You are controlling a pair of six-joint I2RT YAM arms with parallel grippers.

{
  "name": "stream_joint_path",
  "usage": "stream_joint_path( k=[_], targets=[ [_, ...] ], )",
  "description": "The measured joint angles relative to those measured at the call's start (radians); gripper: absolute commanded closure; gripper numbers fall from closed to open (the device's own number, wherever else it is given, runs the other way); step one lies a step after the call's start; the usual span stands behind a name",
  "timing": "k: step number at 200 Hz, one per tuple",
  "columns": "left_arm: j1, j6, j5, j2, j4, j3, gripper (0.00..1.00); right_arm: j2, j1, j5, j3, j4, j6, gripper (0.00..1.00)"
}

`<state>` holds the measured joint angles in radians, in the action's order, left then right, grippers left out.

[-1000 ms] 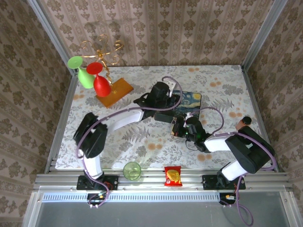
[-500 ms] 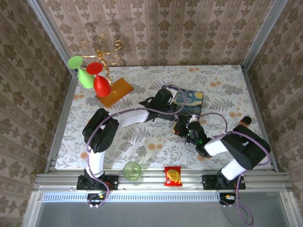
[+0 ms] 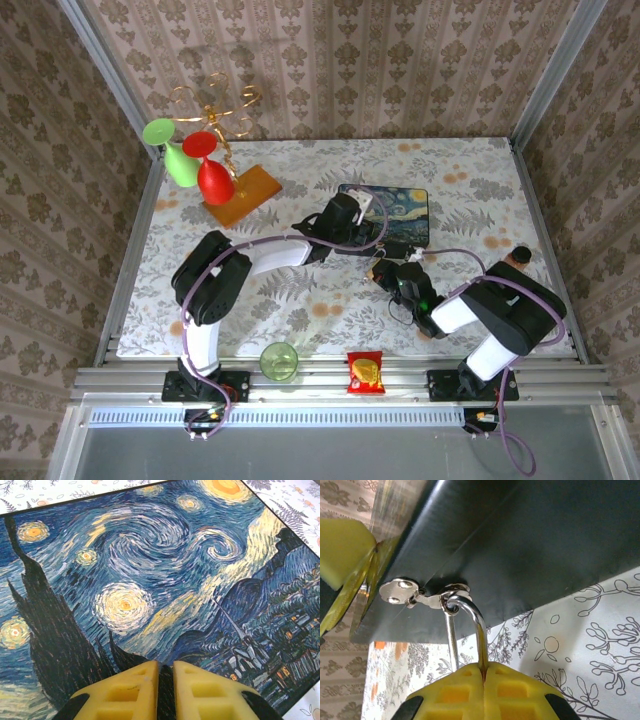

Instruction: Unlock the padlock with the key

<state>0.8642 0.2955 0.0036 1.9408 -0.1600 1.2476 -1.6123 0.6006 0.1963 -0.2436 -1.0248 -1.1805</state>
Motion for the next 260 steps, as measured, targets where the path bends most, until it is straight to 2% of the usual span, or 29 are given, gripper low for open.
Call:
stream_joint_path(
  k=[28, 143, 260],
  targets=[
    [-0.002, 0.003, 0.001, -0.007, -0.042, -0.029, 0.84, -0.033, 0.001, 0.019, 0.000, -0.051, -0.032, 1.00],
    [-0.008, 0.006, 0.012, -0.027, -0.121, -0.089, 0.82, 0.009, -0.016, 0.054, -0.008, -0.026, -0.055, 1.00],
    [-0.009, -0.037, -0.001, -0.035, -0.129, -0.103, 0.81, 0.005, -0.177, -0.091, -0.011, -0.060, -0.024, 1.00]
  ],
)
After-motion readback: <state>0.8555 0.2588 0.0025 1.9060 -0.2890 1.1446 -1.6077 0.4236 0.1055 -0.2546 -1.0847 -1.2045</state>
